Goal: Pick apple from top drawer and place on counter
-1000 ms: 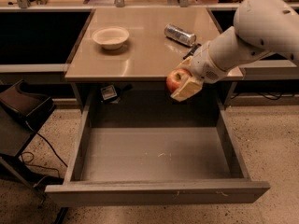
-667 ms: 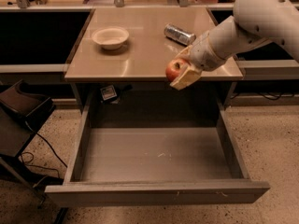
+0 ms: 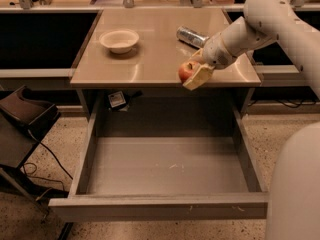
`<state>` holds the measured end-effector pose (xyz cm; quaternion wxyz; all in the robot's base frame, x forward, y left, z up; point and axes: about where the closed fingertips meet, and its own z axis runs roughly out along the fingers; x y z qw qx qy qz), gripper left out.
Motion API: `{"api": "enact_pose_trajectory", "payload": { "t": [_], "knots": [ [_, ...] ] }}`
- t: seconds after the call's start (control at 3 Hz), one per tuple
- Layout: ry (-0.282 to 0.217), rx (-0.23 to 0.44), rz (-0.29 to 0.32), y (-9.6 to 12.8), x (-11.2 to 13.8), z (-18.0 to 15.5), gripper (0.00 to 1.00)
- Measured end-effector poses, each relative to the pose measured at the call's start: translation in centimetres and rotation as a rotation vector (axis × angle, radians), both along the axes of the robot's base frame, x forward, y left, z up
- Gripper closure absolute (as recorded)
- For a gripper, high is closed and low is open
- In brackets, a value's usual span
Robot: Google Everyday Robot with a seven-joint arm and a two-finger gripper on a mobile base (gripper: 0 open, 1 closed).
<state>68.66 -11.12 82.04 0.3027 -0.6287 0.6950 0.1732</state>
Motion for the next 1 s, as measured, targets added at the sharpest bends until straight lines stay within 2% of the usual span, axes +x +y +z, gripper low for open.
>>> {"api": "enact_pose_trajectory", "payload": {
  "t": [0.67, 1.0],
  "knots": [
    [0.063, 0.023, -0.005, 0.6, 0.7, 0.0, 1.00],
    [0.039, 0.040, -0.023, 0.3, 2.5, 1.3, 1.00]
  ]
}}
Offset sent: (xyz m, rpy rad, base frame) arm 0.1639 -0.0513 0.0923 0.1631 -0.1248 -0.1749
